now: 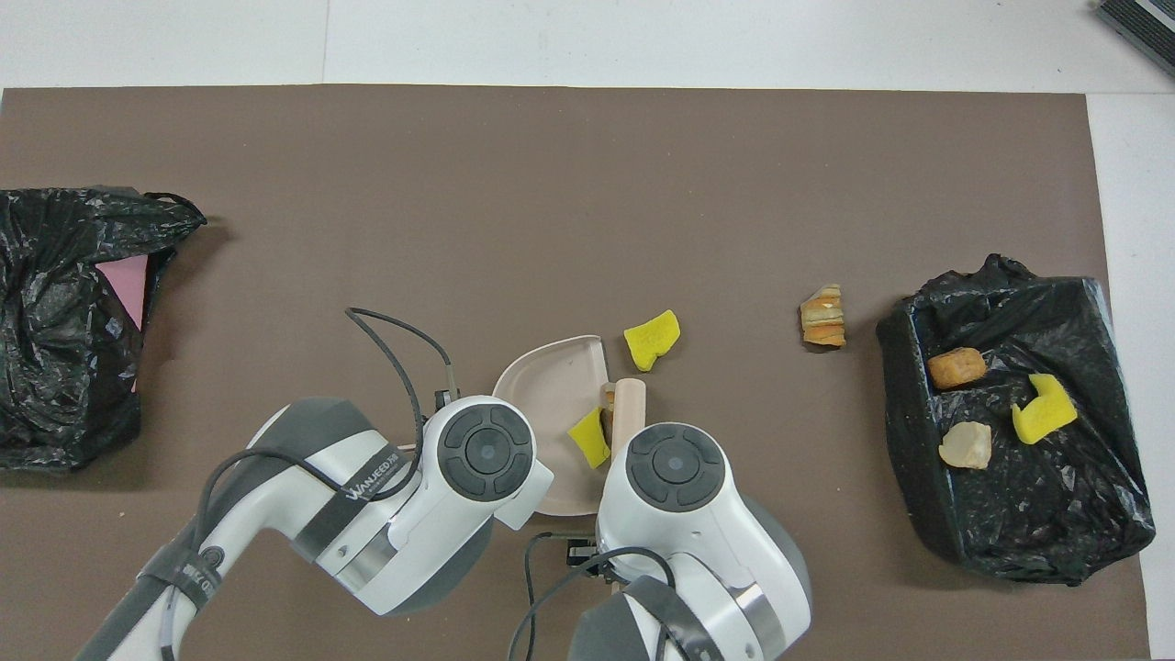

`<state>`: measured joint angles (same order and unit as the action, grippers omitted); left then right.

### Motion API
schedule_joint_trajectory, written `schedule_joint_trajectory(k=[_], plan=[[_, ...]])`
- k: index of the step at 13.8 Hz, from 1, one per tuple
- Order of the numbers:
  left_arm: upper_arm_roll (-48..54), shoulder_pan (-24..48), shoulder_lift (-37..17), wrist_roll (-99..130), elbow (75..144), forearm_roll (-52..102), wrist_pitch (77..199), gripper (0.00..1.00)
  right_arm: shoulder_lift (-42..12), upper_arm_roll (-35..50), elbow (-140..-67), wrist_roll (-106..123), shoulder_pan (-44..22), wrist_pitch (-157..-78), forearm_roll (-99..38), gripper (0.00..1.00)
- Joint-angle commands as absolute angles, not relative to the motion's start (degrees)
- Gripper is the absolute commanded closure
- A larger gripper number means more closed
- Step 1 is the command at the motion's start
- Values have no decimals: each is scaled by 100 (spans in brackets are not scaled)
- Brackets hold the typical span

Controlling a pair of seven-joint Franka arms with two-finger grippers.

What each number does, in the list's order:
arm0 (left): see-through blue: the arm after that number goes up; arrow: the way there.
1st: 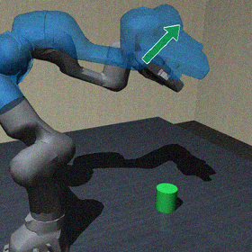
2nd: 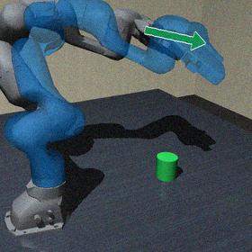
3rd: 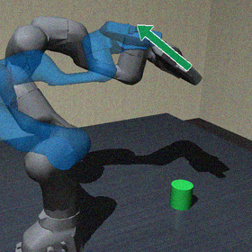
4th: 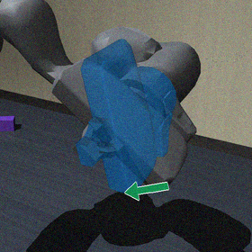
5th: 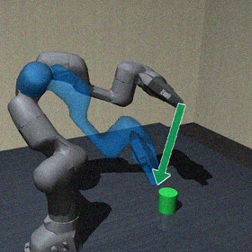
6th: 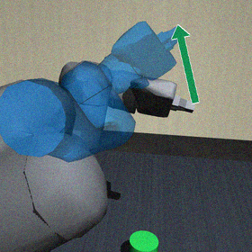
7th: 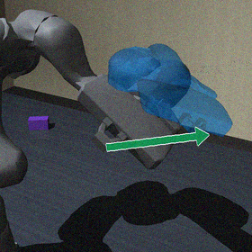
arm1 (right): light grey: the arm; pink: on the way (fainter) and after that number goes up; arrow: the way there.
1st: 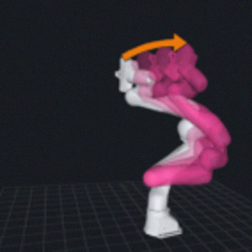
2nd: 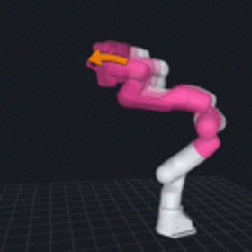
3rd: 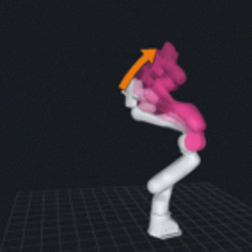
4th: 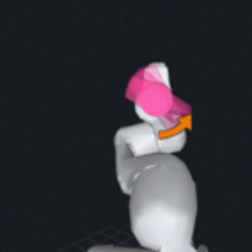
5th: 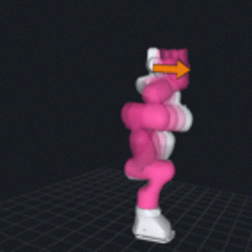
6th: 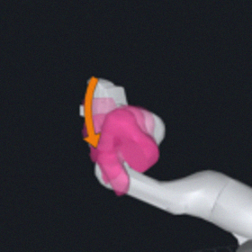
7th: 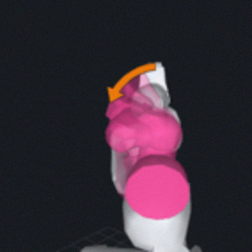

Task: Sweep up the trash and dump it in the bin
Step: 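Sweep sponge pieces toward the dustpan with the right gripper's brush, then brush the yellow sponge pieces into the dustpan with the right gripper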

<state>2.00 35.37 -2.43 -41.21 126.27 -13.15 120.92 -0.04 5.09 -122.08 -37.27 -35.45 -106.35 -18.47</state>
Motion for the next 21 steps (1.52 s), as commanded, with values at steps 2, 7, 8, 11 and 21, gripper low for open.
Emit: schedule_joint_trajectory(k=[2,7,8,11,21], plan=[[220,3305,-299,-4245,12691,-1232,12462,100,-166,510,-11472,-3429,-3122,-10389,-1585,100],[211,3270,-343,-4236,12674,-1108,12612,100,-843,483,-10573,-2123,-2375,-10107,-116,100],[211,3217,-351,-4228,12648,-1055,12604,100,-896,483,-10573,-1753,-2182,-10107,112,100],[211,3155,-413,-4210,12578,-993,12586,100,-1028,483,-10599,-1197,-1890,-10012,316,100],[211,3436,-466,-3367,12067,-1063,11189,100,-1687,536,-10573,-984,-2215,-9589,256,100]])
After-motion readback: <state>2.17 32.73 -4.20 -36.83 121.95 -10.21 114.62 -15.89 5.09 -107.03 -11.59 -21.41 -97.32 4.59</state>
